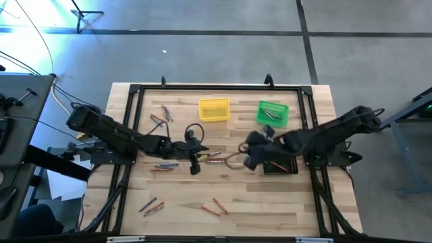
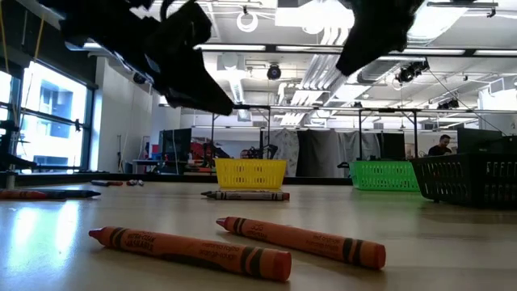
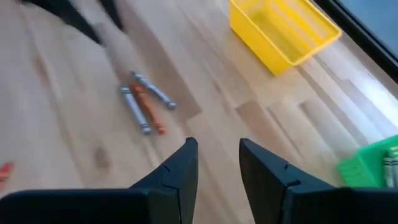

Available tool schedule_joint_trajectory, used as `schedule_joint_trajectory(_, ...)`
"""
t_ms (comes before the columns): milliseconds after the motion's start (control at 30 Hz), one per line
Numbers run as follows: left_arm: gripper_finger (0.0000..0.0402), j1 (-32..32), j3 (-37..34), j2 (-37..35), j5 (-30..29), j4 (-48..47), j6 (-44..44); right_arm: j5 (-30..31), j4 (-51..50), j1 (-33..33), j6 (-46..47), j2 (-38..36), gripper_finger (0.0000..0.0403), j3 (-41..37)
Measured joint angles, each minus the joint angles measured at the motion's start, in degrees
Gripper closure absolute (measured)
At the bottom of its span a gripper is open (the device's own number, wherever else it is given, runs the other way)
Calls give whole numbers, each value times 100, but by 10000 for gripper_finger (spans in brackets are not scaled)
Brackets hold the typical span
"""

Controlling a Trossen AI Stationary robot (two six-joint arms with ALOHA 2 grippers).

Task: Sort crayons
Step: Put the gray crayon into the green basket

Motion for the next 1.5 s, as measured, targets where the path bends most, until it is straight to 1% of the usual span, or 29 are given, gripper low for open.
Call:
schedule_joint_trajectory(100, 300, 2, 0, 346, -62, 312, 210, 345, 4, 487, 387, 2, 293, -2)
schedule_joint_trajectory(200, 300, 22, -2, 635, -303, 373, 358, 642, 9, 873, 719, 2, 293, -2)
schedule_joint_trajectory(267, 300, 57, -2, 824, -424, 363, 379, 832, 13, 1071, 913, 2, 293, -2)
schedule_joint_trajectory(367, 300, 109, -2, 1061, -445, 386, 348, 1087, 15, 1286, 1115, 4, 293, -2)
schedule_joint_trajectory(433, 300, 132, -2, 1201, -448, 398, 252, 1155, 15, 1373, 1236, 4, 293, -2)
schedule_joint_trajectory(600, 300, 133, -2, 1435, -447, 411, 33, 1168, 11, 1483, 1316, 4, 293, -2)
schedule_joint_trajectory(833, 300, 17, -2, 1571, -302, 402, -275, 1165, 4, 1493, 1343, 4, 293, -2)
schedule_joint_trajectory(1300, 300, -22, -2, 1577, -487, 310, -389, 1172, 2, 1493, 1293, 7, 293, -2)
schedule_joint_trajectory(1500, 300, -22, -2, 1577, -487, 144, -644, 1135, 2, 1493, 1292, 7, 293, -2)
